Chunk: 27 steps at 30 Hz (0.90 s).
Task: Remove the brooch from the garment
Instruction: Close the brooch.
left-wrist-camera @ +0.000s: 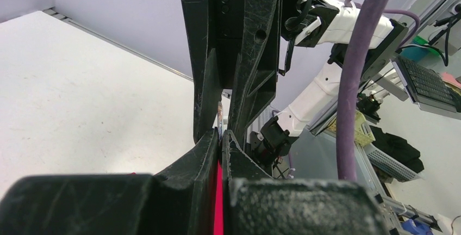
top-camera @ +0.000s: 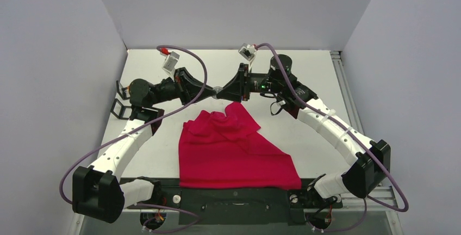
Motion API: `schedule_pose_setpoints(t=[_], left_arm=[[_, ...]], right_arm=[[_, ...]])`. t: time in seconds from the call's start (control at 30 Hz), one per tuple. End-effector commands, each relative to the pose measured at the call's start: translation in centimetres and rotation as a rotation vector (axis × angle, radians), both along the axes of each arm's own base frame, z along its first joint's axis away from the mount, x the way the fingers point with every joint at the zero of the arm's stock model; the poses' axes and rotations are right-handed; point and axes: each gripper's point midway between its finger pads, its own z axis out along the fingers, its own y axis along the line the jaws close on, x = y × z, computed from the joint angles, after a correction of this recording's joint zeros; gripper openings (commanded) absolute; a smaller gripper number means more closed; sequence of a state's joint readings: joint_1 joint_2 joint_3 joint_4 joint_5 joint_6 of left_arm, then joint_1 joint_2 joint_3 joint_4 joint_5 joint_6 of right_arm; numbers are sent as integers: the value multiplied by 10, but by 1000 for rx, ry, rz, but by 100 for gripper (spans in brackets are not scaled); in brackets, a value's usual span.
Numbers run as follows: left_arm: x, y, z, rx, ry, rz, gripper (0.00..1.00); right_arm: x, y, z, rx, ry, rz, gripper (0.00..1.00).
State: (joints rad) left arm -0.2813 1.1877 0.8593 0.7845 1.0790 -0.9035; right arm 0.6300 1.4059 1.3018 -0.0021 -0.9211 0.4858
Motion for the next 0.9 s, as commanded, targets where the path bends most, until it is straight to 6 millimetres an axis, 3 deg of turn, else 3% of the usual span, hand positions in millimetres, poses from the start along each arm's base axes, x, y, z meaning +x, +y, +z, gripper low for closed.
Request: schedule_pose_setpoints(t=[0.0,0.47,0.87], left_arm=[[-16,2,18,-9,-106,-29,0],[-17,-1,21,-1,-131,-43,0],[-26,-2,26,-2,-178,-61,0]], right_arm=[[28,-6,23,74,-44,-86,20],[14,5,14,26,-81,-18,20],[23,2,5,0,-48,-56,7]])
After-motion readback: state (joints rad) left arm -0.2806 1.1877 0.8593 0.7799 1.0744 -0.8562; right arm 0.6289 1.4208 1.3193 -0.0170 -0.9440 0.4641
